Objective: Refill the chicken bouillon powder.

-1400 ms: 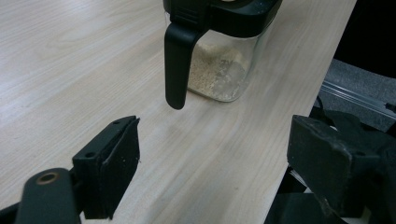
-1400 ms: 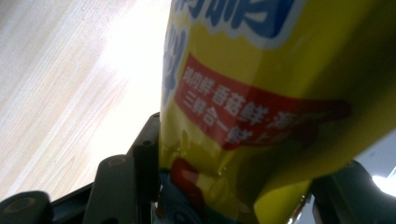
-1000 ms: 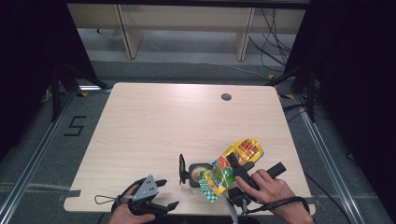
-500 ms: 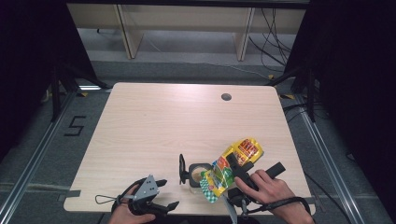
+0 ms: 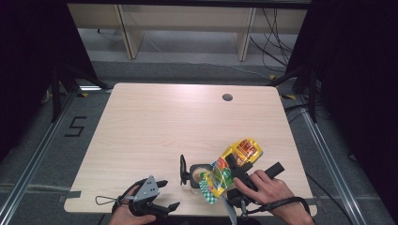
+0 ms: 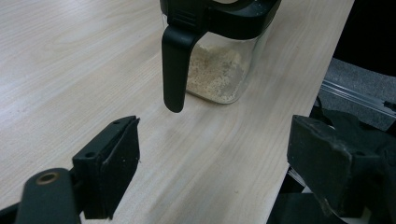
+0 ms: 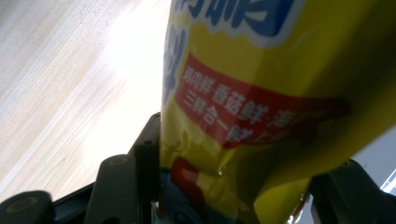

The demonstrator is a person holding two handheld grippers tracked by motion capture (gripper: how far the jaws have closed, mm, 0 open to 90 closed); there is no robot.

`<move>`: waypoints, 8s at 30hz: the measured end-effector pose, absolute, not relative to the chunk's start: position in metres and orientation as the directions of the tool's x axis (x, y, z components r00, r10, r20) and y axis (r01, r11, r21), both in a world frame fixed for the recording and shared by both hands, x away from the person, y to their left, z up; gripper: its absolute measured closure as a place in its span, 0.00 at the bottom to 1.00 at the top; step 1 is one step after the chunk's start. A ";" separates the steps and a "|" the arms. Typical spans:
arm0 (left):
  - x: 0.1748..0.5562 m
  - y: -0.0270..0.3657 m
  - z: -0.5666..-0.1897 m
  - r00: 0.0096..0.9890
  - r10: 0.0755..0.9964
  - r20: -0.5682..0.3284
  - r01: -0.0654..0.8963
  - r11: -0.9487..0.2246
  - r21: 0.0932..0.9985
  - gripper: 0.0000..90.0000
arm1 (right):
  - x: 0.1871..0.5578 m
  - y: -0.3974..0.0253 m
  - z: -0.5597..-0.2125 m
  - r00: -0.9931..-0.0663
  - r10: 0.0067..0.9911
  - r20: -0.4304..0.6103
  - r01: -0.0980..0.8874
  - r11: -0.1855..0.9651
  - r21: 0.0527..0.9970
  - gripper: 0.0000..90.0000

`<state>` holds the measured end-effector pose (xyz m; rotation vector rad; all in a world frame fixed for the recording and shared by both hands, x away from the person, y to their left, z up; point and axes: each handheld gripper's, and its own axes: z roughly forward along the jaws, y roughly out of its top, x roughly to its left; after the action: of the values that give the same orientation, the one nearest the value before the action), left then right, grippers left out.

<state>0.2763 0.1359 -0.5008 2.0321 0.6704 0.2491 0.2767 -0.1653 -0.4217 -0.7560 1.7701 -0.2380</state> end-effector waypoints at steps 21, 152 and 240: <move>0.275 0.136 -0.500 0.827 0.554 -0.099 0.365 -0.393 0.844 0.19 | 0.274 -0.168 -0.412 -0.128 -0.615 -0.778 -0.368 0.758 -0.539 0.52; 0.276 0.137 -0.500 0.829 0.553 -0.086 0.349 -0.391 0.852 0.19 | 0.272 -0.168 -0.410 -0.164 -0.625 -0.763 -0.378 0.754 -0.537 0.54; 0.277 0.137 -0.499 0.838 0.542 -0.071 0.337 -0.410 0.848 0.19 | 0.270 -0.170 -0.410 -0.198 -0.596 -0.778 -0.373 0.780 -0.502 0.54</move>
<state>0.2770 0.1374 -0.4992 2.0356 0.6447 0.2638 0.2703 -0.1703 -0.4103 -0.7478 1.8173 -0.2403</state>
